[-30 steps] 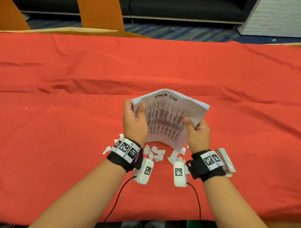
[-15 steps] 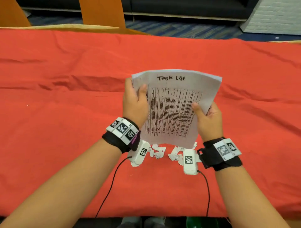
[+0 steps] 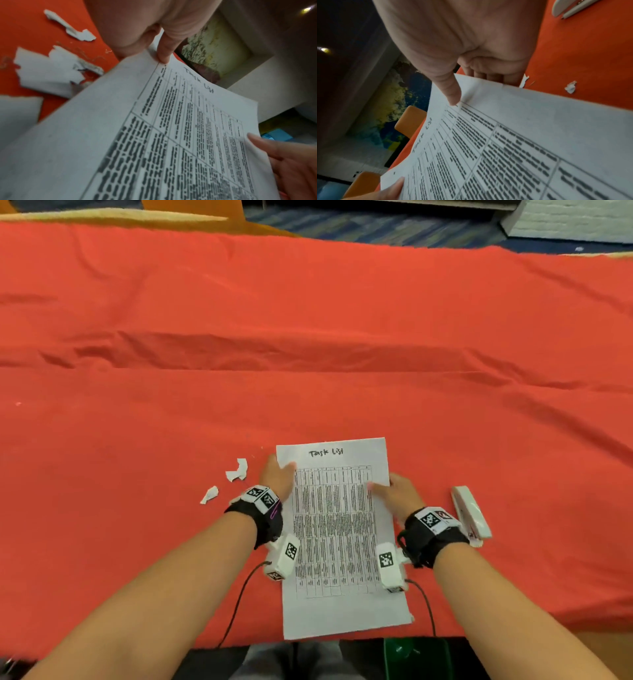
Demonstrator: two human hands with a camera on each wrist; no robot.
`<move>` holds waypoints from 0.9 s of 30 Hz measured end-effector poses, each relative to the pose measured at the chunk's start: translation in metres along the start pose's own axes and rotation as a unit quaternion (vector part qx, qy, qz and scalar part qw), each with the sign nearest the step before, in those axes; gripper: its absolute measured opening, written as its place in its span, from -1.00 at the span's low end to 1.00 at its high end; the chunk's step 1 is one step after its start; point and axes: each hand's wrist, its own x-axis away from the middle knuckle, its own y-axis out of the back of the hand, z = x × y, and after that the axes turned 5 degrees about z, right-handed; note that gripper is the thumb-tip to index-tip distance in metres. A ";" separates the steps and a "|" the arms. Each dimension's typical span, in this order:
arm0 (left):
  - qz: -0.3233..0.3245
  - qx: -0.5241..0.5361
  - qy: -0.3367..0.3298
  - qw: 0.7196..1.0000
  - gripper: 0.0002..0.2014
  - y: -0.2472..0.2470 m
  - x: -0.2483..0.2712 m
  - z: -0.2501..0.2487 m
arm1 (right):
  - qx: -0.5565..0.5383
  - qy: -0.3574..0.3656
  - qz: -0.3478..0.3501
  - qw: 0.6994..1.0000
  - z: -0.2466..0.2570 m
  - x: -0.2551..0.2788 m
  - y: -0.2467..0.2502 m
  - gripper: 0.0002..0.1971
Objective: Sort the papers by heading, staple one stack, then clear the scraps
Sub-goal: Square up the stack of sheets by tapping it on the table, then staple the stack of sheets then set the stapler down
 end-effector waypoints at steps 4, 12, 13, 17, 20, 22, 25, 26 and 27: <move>0.014 -0.009 0.020 1.000 -0.47 -0.007 -0.014 0.010 | 0.052 -0.004 -0.079 0.995 -0.006 -0.017 -0.004 -0.79; 0.012 0.045 0.023 0.999 -0.68 -0.009 -0.021 0.014 | 0.049 0.002 -0.119 0.992 -0.012 -0.023 -0.013 -0.75; 0.009 0.049 0.020 0.999 -0.73 -0.010 -0.022 0.015 | 0.042 0.003 -0.122 0.992 -0.013 -0.023 -0.013 -0.75; -0.008 0.025 0.010 1.000 -0.75 -0.012 -0.026 0.018 | 0.054 0.000 -0.126 0.991 -0.014 -0.024 -0.014 -0.76; -0.011 -0.001 0.013 1.000 -0.69 -0.015 -0.029 0.018 | 0.079 0.023 -0.130 0.988 -0.009 -0.020 -0.007 -0.78; -0.019 -0.013 0.008 1.000 -0.72 -0.017 -0.029 0.017 | 0.092 0.046 -0.159 0.982 -0.004 -0.016 0.008 -0.71; -0.026 -0.022 -0.001 0.999 -0.72 -0.017 -0.030 0.017 | 0.188 0.060 -0.238 0.951 -0.002 -0.011 0.049 -0.61; -0.027 -0.022 -0.002 0.999 -0.72 -0.018 -0.031 0.018 | 0.218 0.042 -0.269 0.937 -0.005 -0.010 0.065 -0.58; -0.027 -0.019 -0.002 0.999 -0.72 -0.018 -0.032 0.018 | 0.237 0.010 -0.298 0.925 -0.010 -0.009 0.079 -0.57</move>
